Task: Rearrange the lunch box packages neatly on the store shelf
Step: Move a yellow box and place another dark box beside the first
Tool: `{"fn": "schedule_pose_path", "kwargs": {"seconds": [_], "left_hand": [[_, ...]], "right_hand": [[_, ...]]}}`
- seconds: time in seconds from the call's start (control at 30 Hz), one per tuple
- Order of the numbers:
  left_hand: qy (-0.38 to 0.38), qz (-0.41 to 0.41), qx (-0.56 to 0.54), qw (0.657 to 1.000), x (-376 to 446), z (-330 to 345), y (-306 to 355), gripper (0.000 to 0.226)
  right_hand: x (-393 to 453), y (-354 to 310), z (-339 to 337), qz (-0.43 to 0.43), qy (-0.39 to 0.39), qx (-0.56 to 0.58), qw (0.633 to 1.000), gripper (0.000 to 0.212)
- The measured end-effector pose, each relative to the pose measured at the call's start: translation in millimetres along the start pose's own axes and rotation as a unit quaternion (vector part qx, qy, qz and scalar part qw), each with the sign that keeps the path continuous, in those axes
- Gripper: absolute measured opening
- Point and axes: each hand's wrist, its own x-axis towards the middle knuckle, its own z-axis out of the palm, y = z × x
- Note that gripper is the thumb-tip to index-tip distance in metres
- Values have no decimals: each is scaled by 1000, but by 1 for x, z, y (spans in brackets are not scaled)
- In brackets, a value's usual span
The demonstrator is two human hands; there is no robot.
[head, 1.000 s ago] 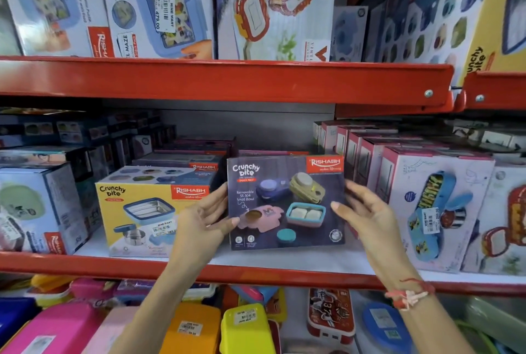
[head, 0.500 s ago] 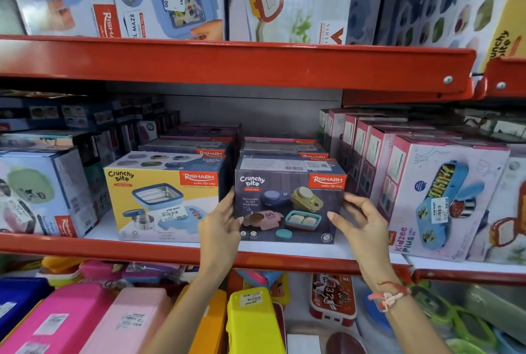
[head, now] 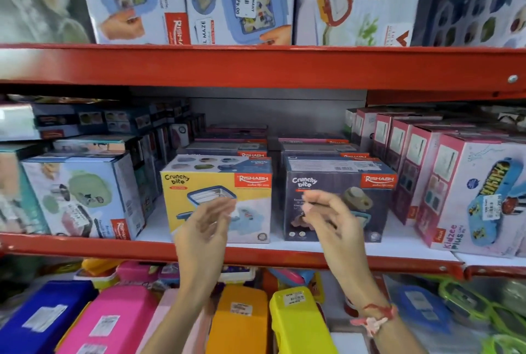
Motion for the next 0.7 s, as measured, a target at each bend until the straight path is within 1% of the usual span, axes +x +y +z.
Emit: {"fn": "schedule_pose_path", "kwargs": {"seconds": [0.03,0.07,0.17,0.23,0.27,0.33,0.4,0.43,0.47,0.53,0.6,0.67,0.7], "left_hand": [[20,0,1,1000,4,-11,-3,21],[41,-2,6,999,9,-22,-7,21],[103,-26,29,994,20,-47,-17,22],[110,-42,58,991,31,-60,-24,29],[100,-57,72,991,36,-65,-24,35],[43,-127,81,988,52,-74,-31,52],[-33,-219,45,974,67,-80,-32,76],[-64,-255,14,965,72,-83,-31,83],[-87,-269,-10,959,74,-84,-29,82],[-108,-255,-29,961,77,-90,-22,68],[-111,-222,-54,967,77,-100,-14,56],[-120,-194,-81,970,80,-112,-11,55],[-124,-187,-89,970,83,-118,-11,56]], "right_hand": [[0,-1,11,26,-27,8,999,19],[0,-2,21,47,-48,14,998,28],[2,-3,48,128,-92,10,987,74],[5,-6,62,192,-117,-36,974,94],[6,-9,68,221,-127,-56,965,98],[13,-15,79,269,-122,-56,954,98],[19,-21,86,308,-95,-21,946,98],[20,-23,87,322,-85,1,943,98],[19,-27,87,327,-81,16,942,95],[17,-32,86,319,-85,34,943,84],[17,-38,83,304,-71,59,948,68],[21,-44,80,292,-32,88,952,55],[25,-46,77,285,-14,96,954,54]]}}
